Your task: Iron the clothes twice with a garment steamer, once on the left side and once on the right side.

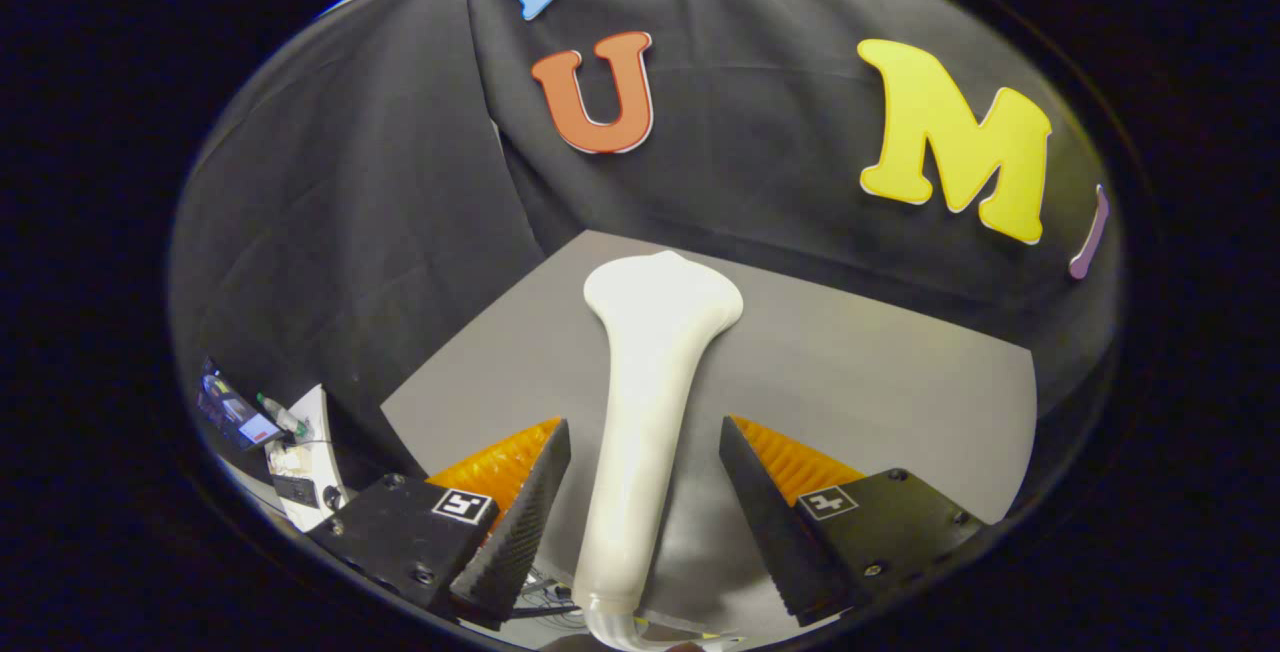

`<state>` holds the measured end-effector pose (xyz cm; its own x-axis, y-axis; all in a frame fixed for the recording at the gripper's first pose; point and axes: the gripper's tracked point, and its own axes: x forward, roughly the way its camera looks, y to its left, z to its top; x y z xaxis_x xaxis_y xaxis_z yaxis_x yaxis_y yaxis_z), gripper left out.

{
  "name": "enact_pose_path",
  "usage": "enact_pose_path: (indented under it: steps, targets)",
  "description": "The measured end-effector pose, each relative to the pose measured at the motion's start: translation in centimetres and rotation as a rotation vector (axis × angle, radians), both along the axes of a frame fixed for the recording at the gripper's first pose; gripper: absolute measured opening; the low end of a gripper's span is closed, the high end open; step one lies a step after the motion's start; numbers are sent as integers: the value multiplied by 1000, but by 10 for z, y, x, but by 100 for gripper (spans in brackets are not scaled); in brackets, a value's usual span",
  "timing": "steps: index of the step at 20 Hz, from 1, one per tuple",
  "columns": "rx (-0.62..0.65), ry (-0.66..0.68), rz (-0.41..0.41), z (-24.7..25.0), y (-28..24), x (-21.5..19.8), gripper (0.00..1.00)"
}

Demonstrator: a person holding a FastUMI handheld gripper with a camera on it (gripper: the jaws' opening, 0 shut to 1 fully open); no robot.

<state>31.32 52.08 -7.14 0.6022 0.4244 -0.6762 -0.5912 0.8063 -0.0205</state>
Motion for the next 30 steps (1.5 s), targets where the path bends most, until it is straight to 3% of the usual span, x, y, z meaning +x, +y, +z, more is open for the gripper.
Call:
enact_pose_path:
  steps: [9,12,14,18,30]
  targets:
    - [-41,33,-78,-16,7,7,66]
    - [-14,39,-108,-17,9,6,46]
    - [9,39,-119,-16,9,5,42]
    - [68,26,-109,2,4,-10,39]
    - [259,-211,-171,102,-61,-68,37]
